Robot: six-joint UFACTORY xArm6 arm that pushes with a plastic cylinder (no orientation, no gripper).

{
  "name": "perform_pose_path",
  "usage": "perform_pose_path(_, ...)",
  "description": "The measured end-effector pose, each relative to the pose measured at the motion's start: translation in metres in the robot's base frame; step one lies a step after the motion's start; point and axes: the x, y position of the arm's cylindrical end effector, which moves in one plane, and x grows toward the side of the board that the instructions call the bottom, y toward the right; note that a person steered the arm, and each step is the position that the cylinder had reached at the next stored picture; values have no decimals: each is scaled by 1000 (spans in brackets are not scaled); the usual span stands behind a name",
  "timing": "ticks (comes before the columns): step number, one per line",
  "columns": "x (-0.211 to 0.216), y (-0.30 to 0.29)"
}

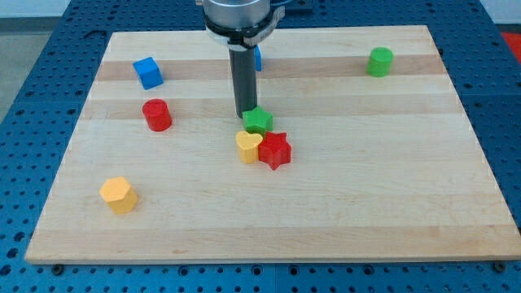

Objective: Push the blue triangle a bit down

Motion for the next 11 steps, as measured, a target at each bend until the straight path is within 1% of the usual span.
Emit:
perform_pose_path(1,13,3)
perform_pose_path(2,-10,2)
perform_pose_path(3,-48,5)
perform_pose_path(4,-80,32)
perform_pose_path(7,-166,28)
perform_pose_path(8,-155,8)
perform_pose_path(9,-108,1)
perform_pose_path(10,-76,-4)
perform_pose_path(11,-117,-2)
